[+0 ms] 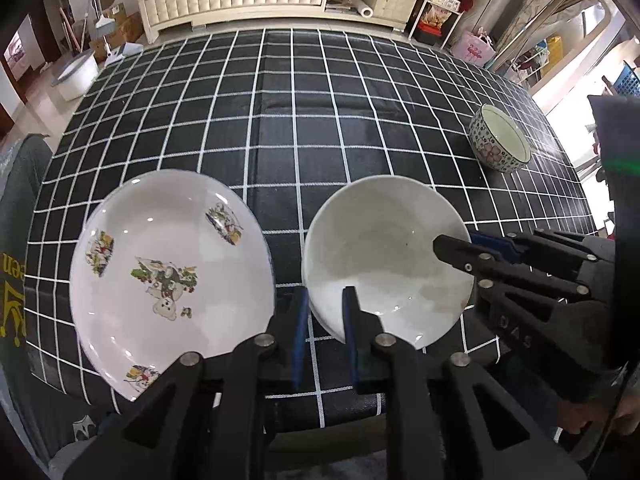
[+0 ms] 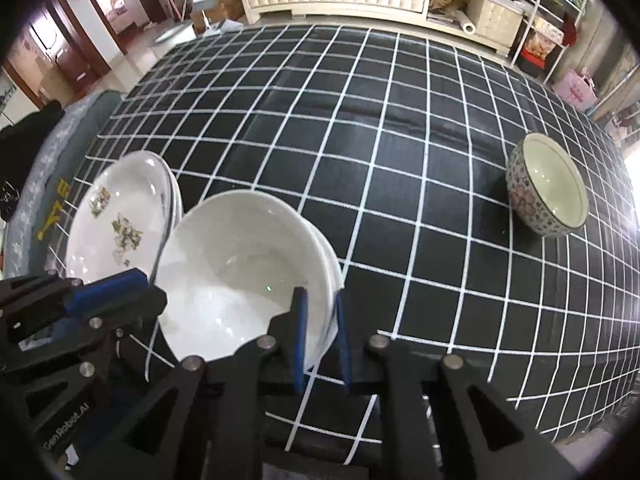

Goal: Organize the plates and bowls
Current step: 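Open both grippers and move them toward the small patterned bowl, then close both grippers on the rim of the small patterned bowl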

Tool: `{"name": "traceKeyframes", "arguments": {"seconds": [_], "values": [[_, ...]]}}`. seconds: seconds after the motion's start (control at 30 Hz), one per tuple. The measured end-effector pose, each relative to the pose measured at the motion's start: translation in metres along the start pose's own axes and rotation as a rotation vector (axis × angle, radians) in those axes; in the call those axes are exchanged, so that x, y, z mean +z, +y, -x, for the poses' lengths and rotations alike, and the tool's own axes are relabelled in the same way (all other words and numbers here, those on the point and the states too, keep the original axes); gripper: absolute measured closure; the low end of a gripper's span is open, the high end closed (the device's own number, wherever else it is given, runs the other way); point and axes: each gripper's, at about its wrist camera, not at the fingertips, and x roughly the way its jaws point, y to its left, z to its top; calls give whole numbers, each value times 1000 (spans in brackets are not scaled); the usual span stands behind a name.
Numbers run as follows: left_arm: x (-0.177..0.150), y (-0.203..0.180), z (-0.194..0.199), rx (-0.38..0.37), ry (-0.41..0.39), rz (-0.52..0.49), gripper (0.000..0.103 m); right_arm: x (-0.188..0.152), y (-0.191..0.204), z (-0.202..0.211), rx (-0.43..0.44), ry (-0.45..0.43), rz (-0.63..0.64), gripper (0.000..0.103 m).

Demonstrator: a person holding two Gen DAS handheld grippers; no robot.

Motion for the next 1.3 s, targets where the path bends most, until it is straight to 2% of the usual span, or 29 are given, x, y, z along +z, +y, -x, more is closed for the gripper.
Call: {"name": "traceKeyframes", "arguments": {"seconds": [0.03, 0.1, 0.17, 0.43, 0.57, 0.7, 1.0, 1.3], "values": [[0, -1, 3, 2, -6, -2, 84, 0, -1, 4, 3, -11, -3, 78], [0, -3, 10, 3, -23, -4, 79, -1, -3, 14, 11, -36, -11, 59], [1, -6, 19, 4, -50, -12, 75, -2, -5, 26, 11, -74, -21, 52], [9, -37, 64, 14, -183, -103, 60, -1, -23, 86, -26, -226, -45, 47], [20, -55, 82, -8, -239, -136, 51, -5, -39, 109, -56, -281, -64, 41], [33, -78, 90, -22, -271, -171, 45, -9, -61, 125, -89, -317, -97, 40], [70, -129, 73, -52, -252, -221, 45, -9, -120, 140, -134, -339, -181, 39], [107, -171, 38, -49, -201, -274, 45, -1, -175, 129, -149, -322, -239, 39]]}}
